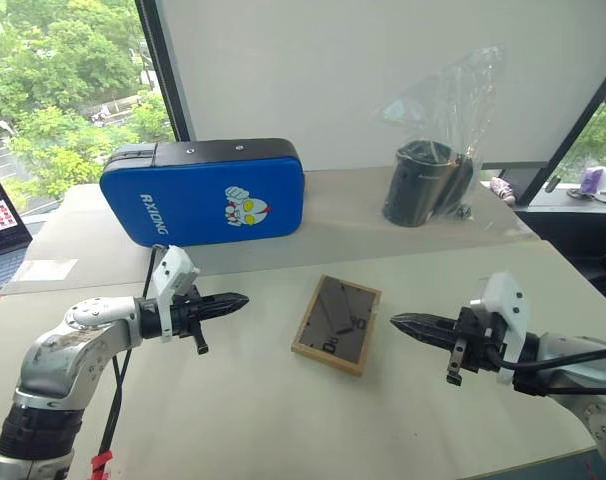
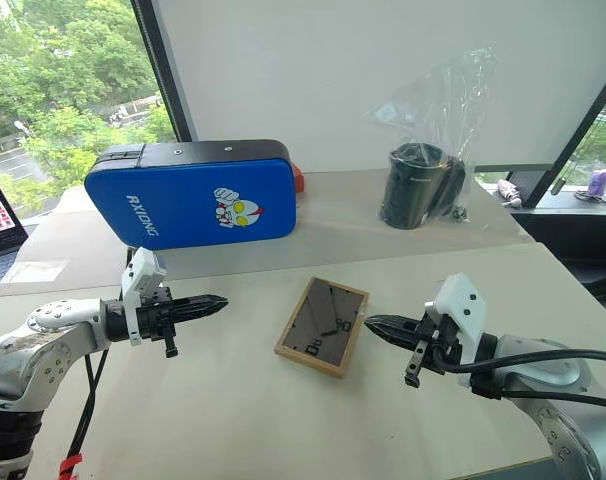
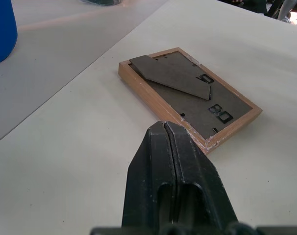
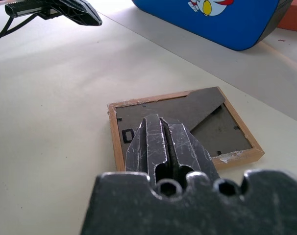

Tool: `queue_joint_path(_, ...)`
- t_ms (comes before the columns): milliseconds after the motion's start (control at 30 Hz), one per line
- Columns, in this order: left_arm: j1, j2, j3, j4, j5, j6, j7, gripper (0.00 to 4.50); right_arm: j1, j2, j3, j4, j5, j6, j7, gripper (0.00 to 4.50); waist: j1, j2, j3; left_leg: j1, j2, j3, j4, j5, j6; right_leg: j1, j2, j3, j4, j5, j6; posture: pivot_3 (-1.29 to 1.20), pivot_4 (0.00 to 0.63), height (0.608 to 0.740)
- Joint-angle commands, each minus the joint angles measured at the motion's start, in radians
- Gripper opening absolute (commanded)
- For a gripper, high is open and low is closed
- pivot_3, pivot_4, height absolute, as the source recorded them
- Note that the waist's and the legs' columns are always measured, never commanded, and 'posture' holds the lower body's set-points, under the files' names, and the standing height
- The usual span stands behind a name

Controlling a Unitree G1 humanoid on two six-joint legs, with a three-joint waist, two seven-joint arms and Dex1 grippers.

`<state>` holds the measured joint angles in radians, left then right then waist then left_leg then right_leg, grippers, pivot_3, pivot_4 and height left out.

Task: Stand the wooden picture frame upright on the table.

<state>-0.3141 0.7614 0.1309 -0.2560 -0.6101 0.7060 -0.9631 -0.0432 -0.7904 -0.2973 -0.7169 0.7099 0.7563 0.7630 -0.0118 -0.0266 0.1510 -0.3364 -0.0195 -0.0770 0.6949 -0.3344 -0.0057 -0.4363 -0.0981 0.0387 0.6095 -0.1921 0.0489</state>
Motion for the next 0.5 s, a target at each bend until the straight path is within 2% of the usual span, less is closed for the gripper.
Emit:
queue_joint_path(33,-0.051,-0.007,-0.033,0.043,0.020,-0.020,-0.007,0.05,-0.012,-0.017,0.005,0.015,-0.040,0.007,-0.053,0.00,0.000,0.000,0.000,0.000,0.000,0.000,0.000,0.000,0.000,0.000,0.000,0.000,0.000,0.000,0.000,0.00,0.150,0.740)
queue_joint_path(133,-0.143,-0.083,-0.175,0.222,0.176,-0.128,0.021,0.05,-0.015,-0.036,0.110,0.102,-0.189,0.051,-0.171,0.00,0.013,0.000,0.000,0.001,0.000,0.000,0.001,0.000,-0.001,0.003,0.000,-0.001,-0.001,0.000,0.000,0.00,0.150,0.740)
queue_joint_path(300,-0.274,-0.199,-0.304,0.461,0.316,-0.289,-0.006,0.05,-0.064,-0.021,0.233,0.187,-0.326,0.094,-0.289,0.00,0.009,0.000,0.000,0.002,-0.001,0.000,0.000,0.000,0.000,0.006,0.000,-0.001,0.000,0.000,0.000,0.00,0.150,0.740)
queue_joint_path(367,-0.325,-0.257,-0.397,0.565,0.408,-0.369,-0.019,0.05,-0.086,0.000,0.303,0.201,-0.370,0.133,-0.329,0.00,0.008,0.000,0.000,0.000,-0.001,0.000,0.001,0.000,-0.001,0.005,0.000,-0.001,0.000,0.001,0.001,0.00,0.150,0.740)
queue_joint_path(500,-0.365,-0.327,-0.445,0.604,0.443,-0.416,-0.062,0.05,-0.159,0.063,0.419,0.196,-0.414,0.202,-0.371,0.00,-0.001,0.000,0.000,-0.001,-0.001,0.000,0.001,0.000,-0.001,0.004,0.000,-0.001,-0.001,0.001,0.001,0.00,0.150,0.740)
